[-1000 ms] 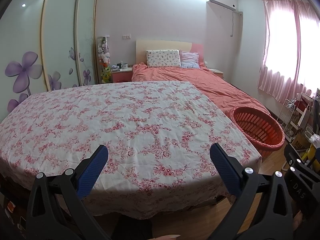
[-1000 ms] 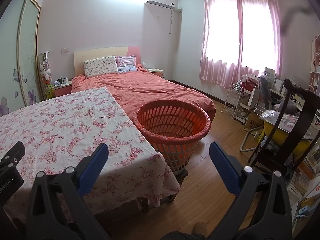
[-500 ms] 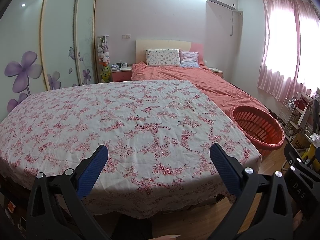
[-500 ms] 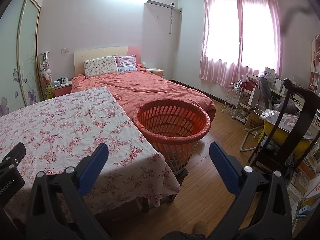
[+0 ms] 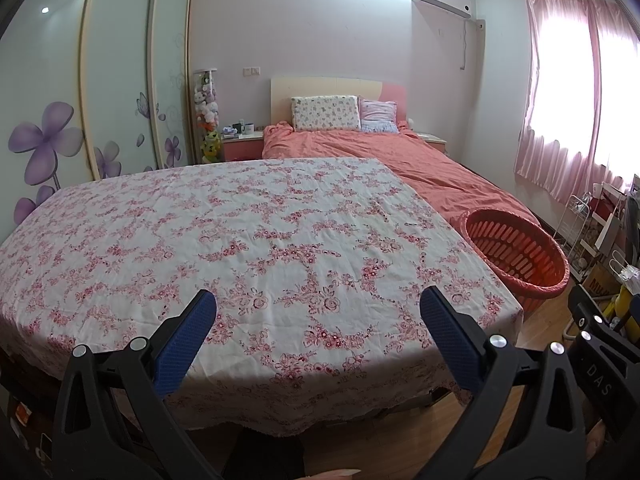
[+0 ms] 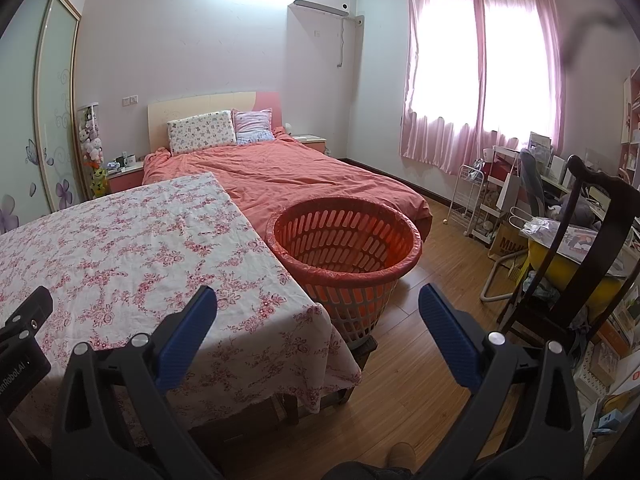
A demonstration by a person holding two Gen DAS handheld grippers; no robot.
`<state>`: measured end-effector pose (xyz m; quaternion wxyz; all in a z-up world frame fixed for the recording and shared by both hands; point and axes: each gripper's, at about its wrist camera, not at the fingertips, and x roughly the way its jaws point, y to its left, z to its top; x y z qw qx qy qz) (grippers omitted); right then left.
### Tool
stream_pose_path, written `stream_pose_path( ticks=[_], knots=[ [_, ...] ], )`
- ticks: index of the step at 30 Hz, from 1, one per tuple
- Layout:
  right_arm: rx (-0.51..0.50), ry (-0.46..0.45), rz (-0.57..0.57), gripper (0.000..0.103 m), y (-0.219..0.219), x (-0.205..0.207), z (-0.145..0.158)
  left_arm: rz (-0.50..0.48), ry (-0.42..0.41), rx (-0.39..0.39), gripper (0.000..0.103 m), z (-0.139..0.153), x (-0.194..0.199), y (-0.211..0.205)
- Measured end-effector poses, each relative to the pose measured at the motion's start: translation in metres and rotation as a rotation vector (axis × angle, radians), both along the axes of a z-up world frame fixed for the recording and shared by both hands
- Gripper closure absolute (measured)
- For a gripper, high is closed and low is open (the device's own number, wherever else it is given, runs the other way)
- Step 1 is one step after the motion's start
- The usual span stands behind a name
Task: Collect trash
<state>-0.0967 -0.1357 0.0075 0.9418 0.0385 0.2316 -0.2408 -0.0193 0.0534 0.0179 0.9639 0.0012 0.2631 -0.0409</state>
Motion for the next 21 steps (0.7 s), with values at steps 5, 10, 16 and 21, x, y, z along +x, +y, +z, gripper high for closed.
stream_pose_path(
  ticks=[5, 10, 16, 21],
  knots=[
    [0.0, 0.0, 0.0, 0.005, -0.0001, 0.0001, 0.0001, 0.0, 0.0, 0.0, 0.003, 0.0004, 0.0005, 0.0002],
    [0.0, 0.0, 0.0, 0.005, -0.0003, 0.0004, 0.0001, -0.001, 0.0, 0.002, 0.003, 0.0005, 0.0006, 0.0],
    [0.002, 0.001, 0.0, 0.005, -0.0005, 0.0002, 0.0007, 0.0, 0.002, 0.003, 0.003, -0.0005, 0.0007, -0.0002],
    [0.001, 0.0, 0.001, 0.005, 0.0002, 0.0005, 0.0001, 0.001, 0.003, 0.004, 0.003, -0.0019, -0.0002, 0.0004]
  ],
)
